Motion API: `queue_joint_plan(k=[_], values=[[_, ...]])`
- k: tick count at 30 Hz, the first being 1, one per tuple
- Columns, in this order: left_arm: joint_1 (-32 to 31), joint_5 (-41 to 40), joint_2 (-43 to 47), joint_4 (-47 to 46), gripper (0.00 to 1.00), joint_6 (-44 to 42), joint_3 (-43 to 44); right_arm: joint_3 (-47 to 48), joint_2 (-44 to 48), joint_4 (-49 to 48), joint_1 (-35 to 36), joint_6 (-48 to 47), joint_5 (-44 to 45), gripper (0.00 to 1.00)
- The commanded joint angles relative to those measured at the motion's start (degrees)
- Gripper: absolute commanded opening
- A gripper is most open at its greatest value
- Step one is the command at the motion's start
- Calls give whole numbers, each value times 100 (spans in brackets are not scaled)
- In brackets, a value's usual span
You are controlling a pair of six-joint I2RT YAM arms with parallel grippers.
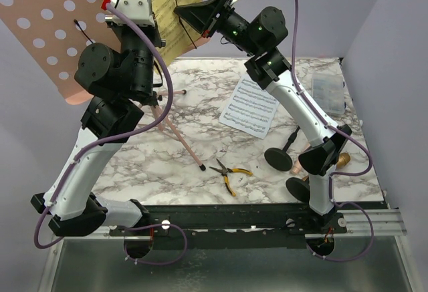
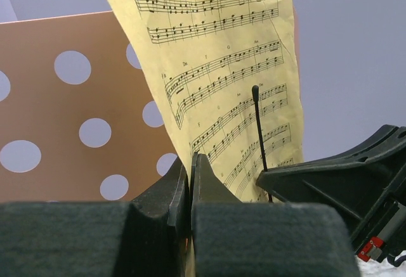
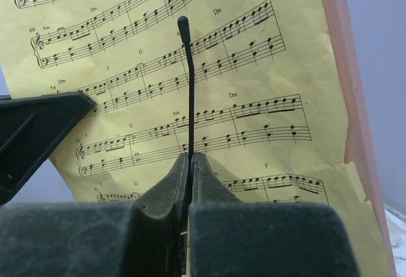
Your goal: Set up the instrument practice props
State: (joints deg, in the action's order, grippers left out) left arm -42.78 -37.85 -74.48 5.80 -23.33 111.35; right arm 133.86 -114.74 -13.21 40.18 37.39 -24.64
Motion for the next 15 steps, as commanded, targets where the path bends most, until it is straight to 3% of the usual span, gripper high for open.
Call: queue_joint_plan(k=[1, 15], values=[[-7, 84, 40, -193, 0, -208, -67, -43, 180, -74, 41, -116, 36, 1], [-6, 228, 54, -345, 0, -678, -216, -102, 127, -183, 42, -18, -41, 1]])
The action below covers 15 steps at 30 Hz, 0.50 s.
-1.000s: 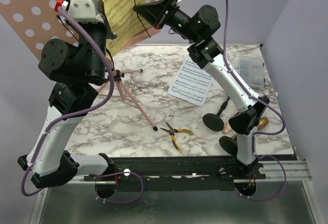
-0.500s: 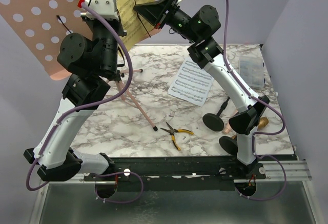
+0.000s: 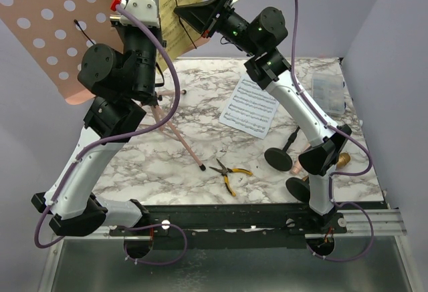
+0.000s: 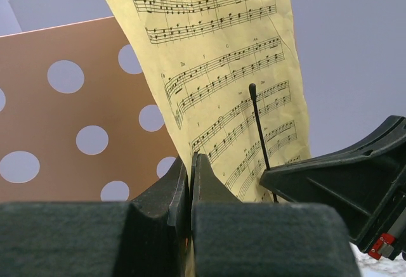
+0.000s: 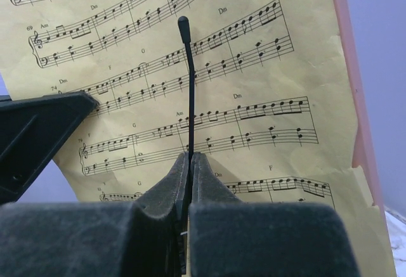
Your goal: Set up the instrument practice props
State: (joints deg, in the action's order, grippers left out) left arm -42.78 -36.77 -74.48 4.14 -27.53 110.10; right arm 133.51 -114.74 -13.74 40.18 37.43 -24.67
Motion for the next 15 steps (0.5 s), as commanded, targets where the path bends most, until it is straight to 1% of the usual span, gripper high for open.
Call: queue_joint_plan(k=[1, 7, 11, 15], values=[[-2, 103, 50, -223, 0, -298, -109, -78, 127, -138, 38, -14, -45, 0], [-2, 20, 9, -387, 0, -670, -221, -137, 167, -197, 39, -3, -65, 1], [-1, 10, 11, -672, 0, -890, -279, -150, 172, -196, 39, -2, -117, 1], [4, 42, -4, -691, 0, -1001, -313, -176, 171, -225, 42, -6, -129, 1]])
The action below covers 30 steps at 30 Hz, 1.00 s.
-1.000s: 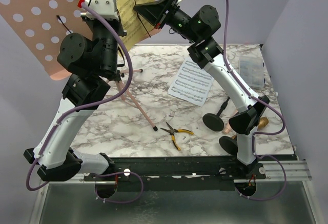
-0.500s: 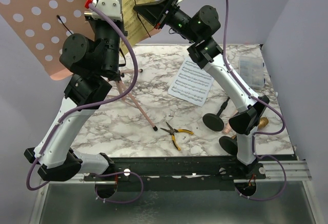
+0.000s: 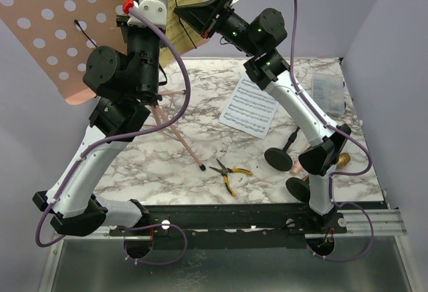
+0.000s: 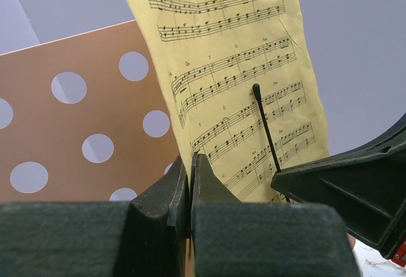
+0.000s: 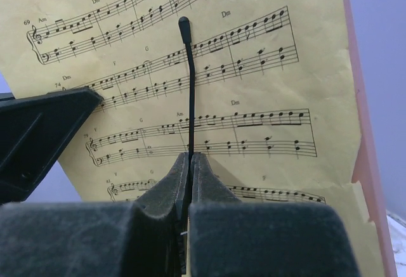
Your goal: Set up the instrument practice props
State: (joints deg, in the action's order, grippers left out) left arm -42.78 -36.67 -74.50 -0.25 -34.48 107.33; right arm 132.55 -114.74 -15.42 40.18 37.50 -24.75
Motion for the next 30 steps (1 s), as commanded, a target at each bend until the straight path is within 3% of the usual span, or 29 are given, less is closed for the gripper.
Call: queue_joint_plan(k=[1, 20, 22, 26, 30], values=[[7, 37, -3, -264, 0, -334, -44, -85, 169, -66, 40, -5, -124, 1], [81, 42, -102, -595, 0, -397, -253, -90, 167, -77, 41, 27, -127, 2], [92, -11, -100, -638, 0, -415, -305, -104, 172, -63, 42, 20, -118, 8], [102, -88, 7, -772, 18, -428, -502, -209, 245, -52, 42, -18, -59, 26], [96, -199, 158, -834, 33, -414, -663, -422, 411, 17, 36, -106, 45, 35]])
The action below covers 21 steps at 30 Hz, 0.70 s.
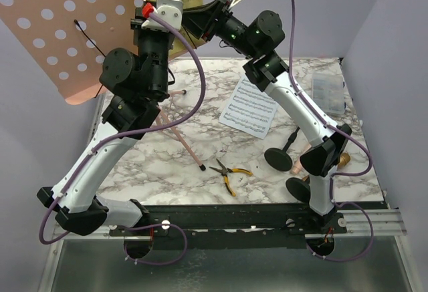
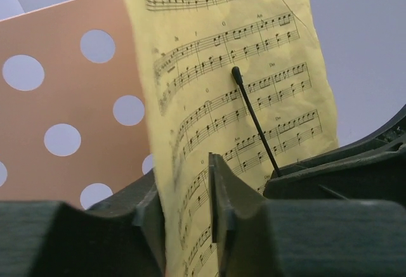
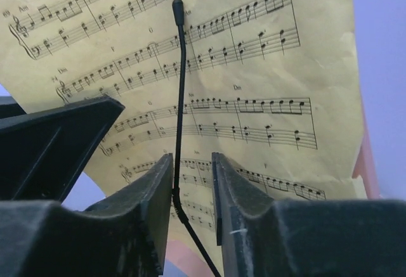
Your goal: Set up the instrument practice props
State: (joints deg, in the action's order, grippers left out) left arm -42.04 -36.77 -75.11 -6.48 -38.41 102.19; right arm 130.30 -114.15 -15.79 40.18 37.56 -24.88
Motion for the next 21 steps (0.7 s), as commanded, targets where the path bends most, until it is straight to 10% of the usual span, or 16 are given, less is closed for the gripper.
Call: queue_joint_plan(k=[1, 10, 21], values=[[21, -210, 256, -215, 37, -17, -187, -275, 408, 57, 35, -140, 107, 38], [23, -259, 970, 1016, 83, 1355, -51, -1455, 1738, 1237, 31, -949, 675, 57], [0, 1815, 2807, 3420, 96, 4903, -496, -6125, 4289, 1570, -381, -3150, 4596, 73]])
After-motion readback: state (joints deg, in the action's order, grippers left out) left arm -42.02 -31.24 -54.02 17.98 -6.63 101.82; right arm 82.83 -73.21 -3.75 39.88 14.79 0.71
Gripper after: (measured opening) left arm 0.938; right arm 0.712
